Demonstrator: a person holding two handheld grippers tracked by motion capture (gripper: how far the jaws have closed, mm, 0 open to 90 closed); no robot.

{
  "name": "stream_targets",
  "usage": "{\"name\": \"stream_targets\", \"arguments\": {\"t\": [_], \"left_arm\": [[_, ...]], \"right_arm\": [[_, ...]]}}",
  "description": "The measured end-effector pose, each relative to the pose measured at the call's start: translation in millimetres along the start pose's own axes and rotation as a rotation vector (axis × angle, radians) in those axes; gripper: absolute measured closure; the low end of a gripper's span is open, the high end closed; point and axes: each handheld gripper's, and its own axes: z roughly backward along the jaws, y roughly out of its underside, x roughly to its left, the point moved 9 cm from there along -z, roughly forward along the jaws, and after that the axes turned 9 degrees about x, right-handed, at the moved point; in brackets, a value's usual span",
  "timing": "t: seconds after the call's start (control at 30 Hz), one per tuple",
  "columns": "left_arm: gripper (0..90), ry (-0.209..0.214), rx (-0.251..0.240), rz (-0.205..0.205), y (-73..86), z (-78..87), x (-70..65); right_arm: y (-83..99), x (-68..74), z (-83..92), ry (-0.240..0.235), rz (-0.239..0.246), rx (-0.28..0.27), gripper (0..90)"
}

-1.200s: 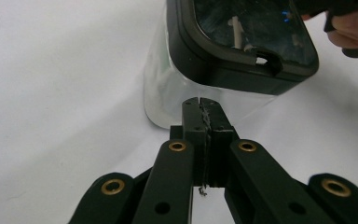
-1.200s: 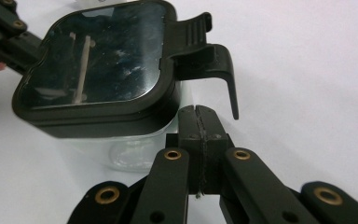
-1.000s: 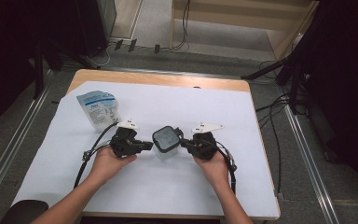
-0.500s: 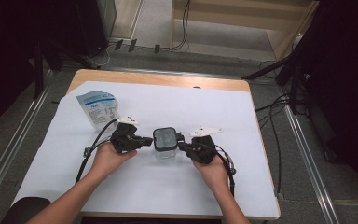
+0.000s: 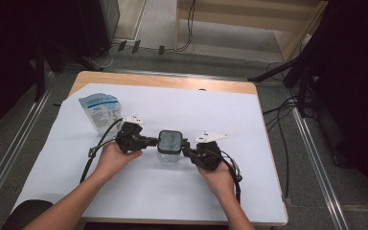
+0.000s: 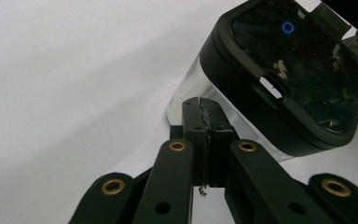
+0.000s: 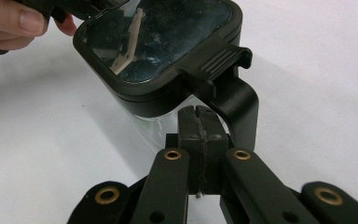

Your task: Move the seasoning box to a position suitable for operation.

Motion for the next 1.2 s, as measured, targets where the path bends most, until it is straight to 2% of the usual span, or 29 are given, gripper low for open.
{"name": "stream_targets", "arguments": {"t": [0.17,0.27,0.37,0.57,0.73,0.87,1.2], "left_arm": [[90.0,0.002,-0.003,-0.009,-1.9,-1.3,0.7],[89.1,0.005,-0.005,-0.014,-1.9,1.6,0.8],[84.1,0.0,0.005,-0.023,-0.7,7.4,0.9],[73.2,0.028,0.015,-0.017,1.5,18.1,-0.4],[56.5,0.053,0.038,-0.043,4.8,23.8,-4.4],[45.3,0.065,0.034,-0.065,5.8,28.3,-6.5],[37.4,0.097,0.001,-0.085,6.7,44.4,-5.1]], "right_arm": [[0.7,-0.1,0.2,-0.01,-0.003,0.005,90.0],[0.6,0.5,2.7,-0.014,0.013,0.009,88.5],[1.1,1.9,5.5,-0.027,0.015,0.011,84.7],[0.2,1.9,16.5,-0.051,0.013,-0.011,77.8],[-0.8,-2.9,26.0,-0.053,-0.003,-0.033,77.0],[-0.5,-8.1,29.9,-0.044,-0.013,-0.04,77.1],[-0.9,-13.2,34.4,-0.028,-0.023,-0.035,83.3]]}}
